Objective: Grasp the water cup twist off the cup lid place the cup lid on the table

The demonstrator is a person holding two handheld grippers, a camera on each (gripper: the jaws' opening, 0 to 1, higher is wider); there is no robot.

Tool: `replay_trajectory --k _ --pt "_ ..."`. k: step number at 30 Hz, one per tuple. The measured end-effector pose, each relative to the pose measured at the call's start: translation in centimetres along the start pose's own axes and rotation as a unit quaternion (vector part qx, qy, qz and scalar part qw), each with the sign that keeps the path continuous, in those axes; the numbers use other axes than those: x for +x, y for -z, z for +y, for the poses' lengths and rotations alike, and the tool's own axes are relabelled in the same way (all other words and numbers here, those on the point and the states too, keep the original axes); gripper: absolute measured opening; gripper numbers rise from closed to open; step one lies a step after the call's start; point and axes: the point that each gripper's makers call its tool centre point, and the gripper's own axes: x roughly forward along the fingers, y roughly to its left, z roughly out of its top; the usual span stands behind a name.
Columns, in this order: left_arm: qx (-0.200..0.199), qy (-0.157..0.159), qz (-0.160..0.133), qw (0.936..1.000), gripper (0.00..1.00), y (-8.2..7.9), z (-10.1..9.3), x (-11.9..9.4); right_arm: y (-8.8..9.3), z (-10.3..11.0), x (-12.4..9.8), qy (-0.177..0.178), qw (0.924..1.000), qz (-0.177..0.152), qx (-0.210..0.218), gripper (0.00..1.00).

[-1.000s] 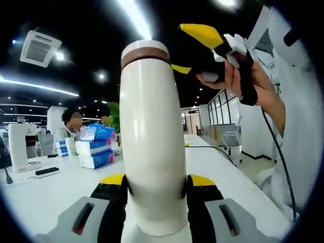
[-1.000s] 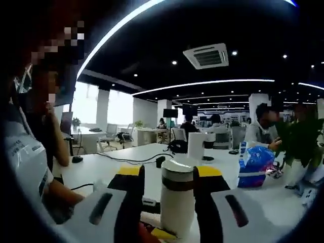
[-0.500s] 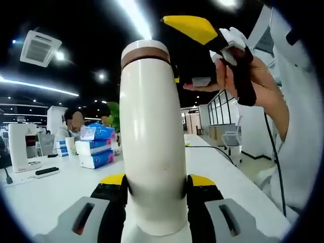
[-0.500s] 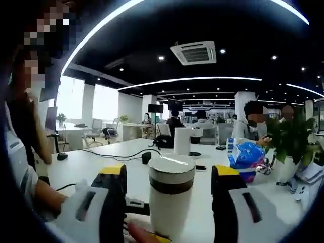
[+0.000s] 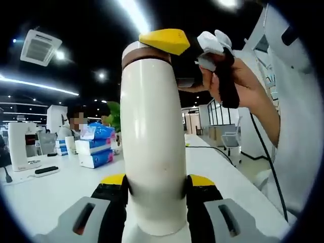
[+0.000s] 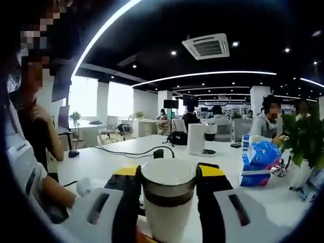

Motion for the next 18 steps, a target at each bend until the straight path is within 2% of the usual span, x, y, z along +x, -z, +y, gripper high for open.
replay_trajectory --k 5,12,18 --pt "-0.007 0.004 0.003 1.0 0.45 -0.1 -0.1 -0.1 0.1 0.7 -0.1 -0.035 0.9993 0.012 -0.011 0.45" --pt "-0.01 0.015 0.03 0.9994 0.44 -0.3 -0.7 -1.2 -0.1 3.3 -0.1 -0.121 0.9922 0.021 -0.022 0.45" --pt "-0.02 0.009 0.024 0.9995 0.44 -0.2 -0.7 -1.5 0.0 2.8 -0.2 -0.147 0.9885 0.027 -0.022 0.45"
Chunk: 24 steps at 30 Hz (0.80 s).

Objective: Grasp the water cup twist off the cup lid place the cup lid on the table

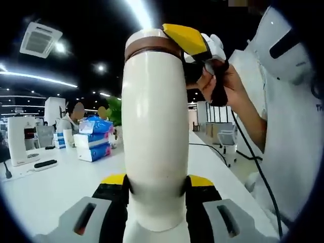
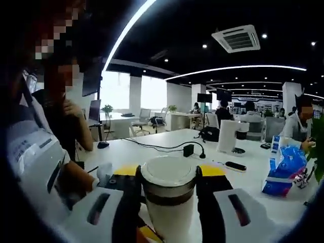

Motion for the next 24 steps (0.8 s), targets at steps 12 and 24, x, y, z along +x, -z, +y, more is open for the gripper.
replay_trajectory --k 12,24 --pt "-0.004 -0.006 -0.031 0.9995 0.45 0.12 0.13 0.21 0.15 -0.4 -0.6 -0.153 0.988 -0.017 -0.007 0.45" --pt "-0.007 -0.012 -0.033 0.9994 0.46 0.07 0.23 0.21 0.15 -0.1 -0.51 -0.257 0.9648 -0.054 -0.007 0.45"
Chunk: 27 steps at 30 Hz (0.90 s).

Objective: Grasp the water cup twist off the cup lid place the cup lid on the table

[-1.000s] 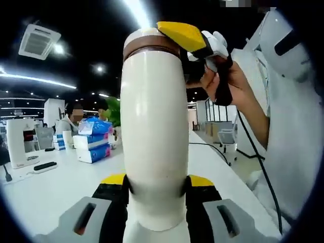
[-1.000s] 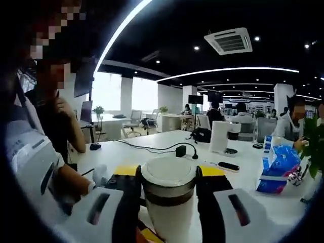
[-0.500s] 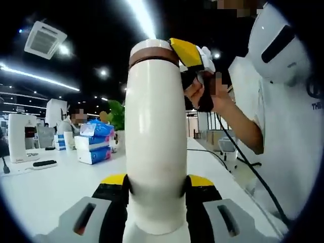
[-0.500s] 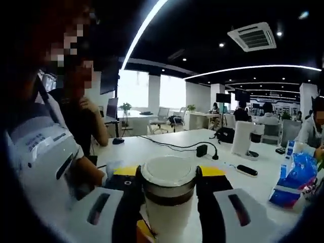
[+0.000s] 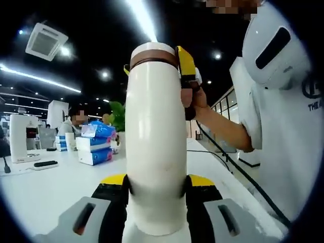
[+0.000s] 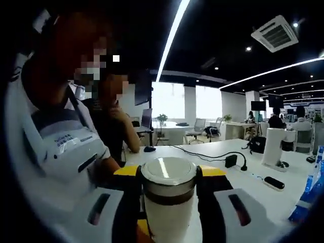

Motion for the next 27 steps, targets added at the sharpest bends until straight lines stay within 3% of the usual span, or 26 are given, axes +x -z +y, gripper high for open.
replay_trajectory --k 4,8,15,17,20,23,25,27 --pt "-0.017 0.0 -0.007 0.9998 0.47 -0.7 0.1 0.5 0.0 0.3 0.4 -0.025 0.9997 -0.003 0.004 0.45" --pt "0.0 0.003 -0.003 1.0 0.48 -0.9 -0.2 0.9 -0.1 0.3 0.1 -0.034 0.9994 0.004 -0.001 0.45" --pt "0.0 0.003 -0.019 0.9998 0.48 -0.9 -0.3 0.7 0.4 0.6 0.3 -0.011 0.9994 0.026 0.019 0.47" --pt "0.001 0.002 -0.02 0.9998 0.48 -0.9 -0.3 0.7 0.2 0.1 0.2 0.03 0.9982 0.027 0.044 0.67" --pt "0.002 0.002 -0.022 0.9998 0.48 -0.9 -0.3 0.7 -0.8 0.4 -0.4 0.079 0.9961 0.015 0.037 0.71" --pt "0.006 0.001 -0.022 0.9997 0.48 -0.9 -0.4 0.7 -0.7 -0.1 -1.4 0.18 0.983 0.026 0.022 0.69" --pt "0.01 0.0 -0.02 0.9998 0.48 -0.9 -0.4 0.7 -0.4 -0.4 -2.2 0.261 0.9646 0.034 0.005 0.69" --pt "0.009 -0.001 -0.019 0.9998 0.48 -0.9 -0.4 0.7 -0.1 -0.1 -2.5 0.311 0.9499 0.026 0.011 0.67"
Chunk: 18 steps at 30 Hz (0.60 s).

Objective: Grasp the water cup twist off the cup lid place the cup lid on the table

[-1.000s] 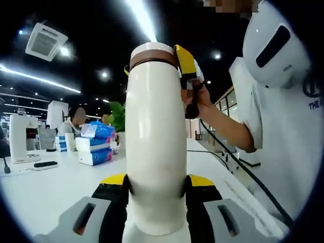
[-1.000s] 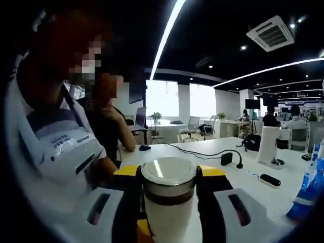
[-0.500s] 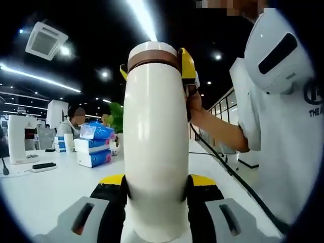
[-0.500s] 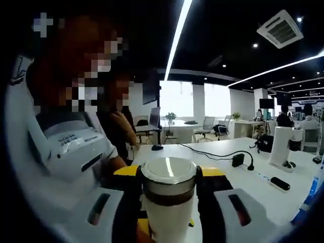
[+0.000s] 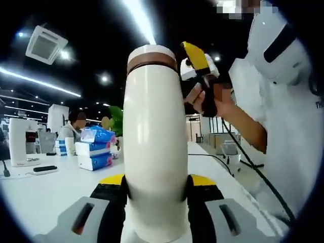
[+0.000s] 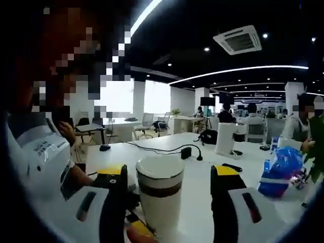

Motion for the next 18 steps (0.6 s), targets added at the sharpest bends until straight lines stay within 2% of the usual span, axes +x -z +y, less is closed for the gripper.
replay_trajectory --k 3,6,8,12,16,18 --pt "0.0 -0.001 0.001 1.0 0.48 0.0 0.0 0.0 0.1 0.6 -0.8 0.044 0.9988 -0.02 0.004 0.66" --pt "0.003 -0.002 0.002 1.0 0.48 0.0 0.0 0.0 0.3 1.7 -1.2 0.055 0.998 -0.026 0.015 0.66" --pt "0.004 -0.002 0.002 1.0 0.48 0.0 0.0 0.0 0.3 2.5 -1.3 0.08 0.9961 -0.034 0.014 0.66" --pt "0.008 -0.005 0.005 0.9999 0.48 0.1 0.0 0.0 -0.2 2.3 -1.4 0.136 0.9899 -0.04 -0.004 0.67" --pt "0.011 -0.005 0.005 0.9999 0.48 0.1 0.0 0.0 -0.6 1.1 -0.7 0.157 0.9862 -0.051 0.01 0.64" --pt "0.015 -0.004 0.004 0.9999 0.48 0.1 0.0 0.0 -0.5 0.1 -0.2 0.17 0.9846 -0.035 0.013 0.58"
